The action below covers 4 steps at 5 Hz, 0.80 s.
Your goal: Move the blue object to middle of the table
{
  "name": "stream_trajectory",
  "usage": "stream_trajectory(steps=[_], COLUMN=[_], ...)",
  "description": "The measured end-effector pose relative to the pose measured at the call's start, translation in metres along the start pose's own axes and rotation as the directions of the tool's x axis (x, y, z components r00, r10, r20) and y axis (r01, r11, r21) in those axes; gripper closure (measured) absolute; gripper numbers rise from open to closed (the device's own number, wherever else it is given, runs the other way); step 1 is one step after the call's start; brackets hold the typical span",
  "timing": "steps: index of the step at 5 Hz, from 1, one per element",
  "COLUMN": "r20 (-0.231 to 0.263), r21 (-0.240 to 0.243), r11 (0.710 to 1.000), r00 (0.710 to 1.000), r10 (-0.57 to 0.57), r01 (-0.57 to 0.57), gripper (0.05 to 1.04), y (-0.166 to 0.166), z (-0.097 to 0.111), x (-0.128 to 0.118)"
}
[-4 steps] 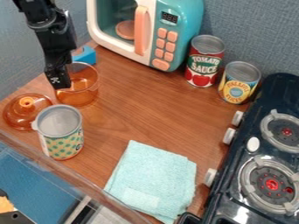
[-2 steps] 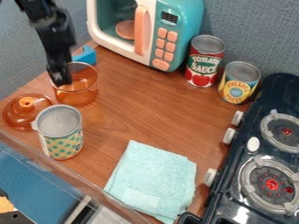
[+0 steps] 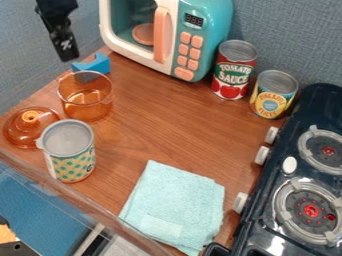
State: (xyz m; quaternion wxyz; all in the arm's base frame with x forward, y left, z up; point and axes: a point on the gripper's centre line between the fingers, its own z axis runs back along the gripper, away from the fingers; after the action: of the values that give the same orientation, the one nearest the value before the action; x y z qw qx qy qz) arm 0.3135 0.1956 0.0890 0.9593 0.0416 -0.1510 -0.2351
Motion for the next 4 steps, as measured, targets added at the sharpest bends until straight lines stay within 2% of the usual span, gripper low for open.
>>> stream_trajectory(steps=[1,2,3,4], r20=[-0.026,-0.039,-0.098,-0.120], r21=[0.018,0.035,0.050,0.039], r11=[0.984,0.979,0.964,0.952], r00=[0.984,0.979,0.959,0.944], r10=[0.178,0.201,0.265,0.306], r01=[-0.177,-0.200,-0.261,-0.303], gripper=[0.082,0.082,0.082,0.082], y=[0.015,0.023,0.025,0.029], z=[-0.013,-0.029,-0.054,-0.067], x=[0.007,0.022,0.026,0.029])
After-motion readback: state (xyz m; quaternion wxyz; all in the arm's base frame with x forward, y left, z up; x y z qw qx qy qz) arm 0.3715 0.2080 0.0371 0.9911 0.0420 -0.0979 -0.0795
